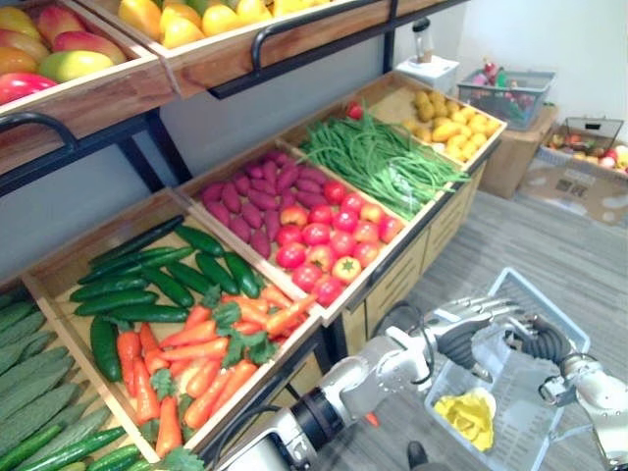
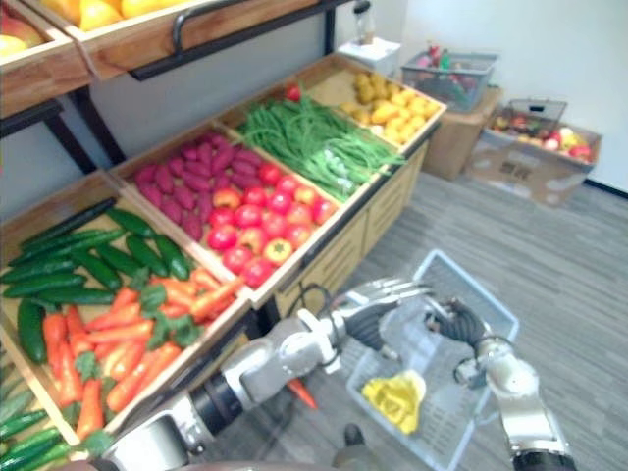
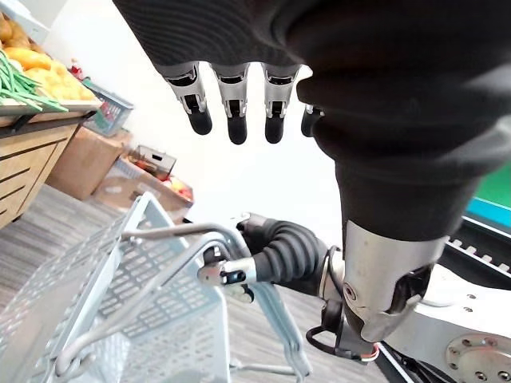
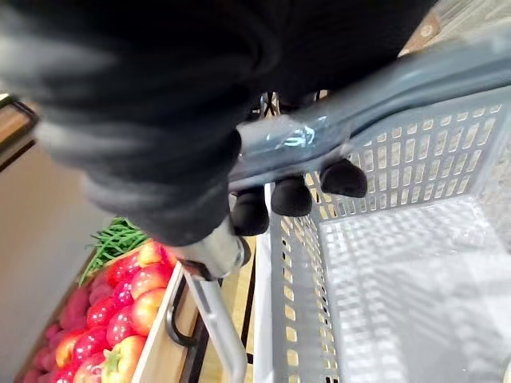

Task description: Pick vegetable in the basket

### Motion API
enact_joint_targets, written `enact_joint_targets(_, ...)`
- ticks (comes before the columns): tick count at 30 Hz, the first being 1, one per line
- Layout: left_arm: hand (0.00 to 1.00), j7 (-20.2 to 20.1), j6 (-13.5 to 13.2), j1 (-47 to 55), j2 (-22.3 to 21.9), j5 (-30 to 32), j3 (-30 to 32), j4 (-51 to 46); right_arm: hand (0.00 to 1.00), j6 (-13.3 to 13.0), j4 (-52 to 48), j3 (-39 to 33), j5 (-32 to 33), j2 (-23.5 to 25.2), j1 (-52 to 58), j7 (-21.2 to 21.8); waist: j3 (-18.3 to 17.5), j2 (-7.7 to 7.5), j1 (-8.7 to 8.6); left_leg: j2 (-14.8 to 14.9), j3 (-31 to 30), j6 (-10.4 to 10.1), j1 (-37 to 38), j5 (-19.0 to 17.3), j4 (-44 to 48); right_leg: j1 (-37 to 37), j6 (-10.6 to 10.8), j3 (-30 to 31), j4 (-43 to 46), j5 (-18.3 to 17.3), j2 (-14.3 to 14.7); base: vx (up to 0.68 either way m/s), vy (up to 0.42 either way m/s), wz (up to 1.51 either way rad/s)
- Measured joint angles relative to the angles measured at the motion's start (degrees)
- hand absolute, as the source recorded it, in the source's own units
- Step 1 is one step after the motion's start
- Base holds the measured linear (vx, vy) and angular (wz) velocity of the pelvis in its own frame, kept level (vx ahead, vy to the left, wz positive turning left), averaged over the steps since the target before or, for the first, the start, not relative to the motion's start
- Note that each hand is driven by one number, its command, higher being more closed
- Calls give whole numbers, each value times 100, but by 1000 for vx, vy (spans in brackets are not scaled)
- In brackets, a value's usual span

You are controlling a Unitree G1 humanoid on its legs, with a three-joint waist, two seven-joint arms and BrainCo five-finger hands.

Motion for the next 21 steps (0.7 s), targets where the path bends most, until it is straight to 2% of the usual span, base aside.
enact_joint_targets(6, 0, 41, -240, 262, 421, 508, 150, -455, 100, -1, 146, 1, -211, 171, 55, -28, -25, -23, 52, 2, -80, 19, -19, 14, 0, 36, 0, -93, -19, -2, -16, -5, -19, 6)
enact_joint_targets(10, 0, 185, -266, 537, 882, 913, 1080, -532, 100, -4, 341, -15, -222, 212, 112, -140, -92, -84, 75, 8, -186, 44, -79, 45, 0, 42, -2, -172, -29, 0, -19, -3, -24, 12)
enact_joint_targets(12, 0, 277, -189, 670, 1296, 1100, 1682, -685, 100, -4, 456, -113, -231, 278, 119, -158, -124, -93, 107, -3, -227, 66, -124, 72, 0, 39, -3, -211, -64, 1, -33, -6, -18, 9)
enact_joint_targets(21, 0, 522, -178, 1941, 2663, 1099, 3789, -1372, 100, -45, 577, -254, -447, 278, 318, -200, -174, -196, 186, -13, -343, 73, -209, 82, 2, 47, -2, -328, -104, 8, -50, 10, -15, 8)
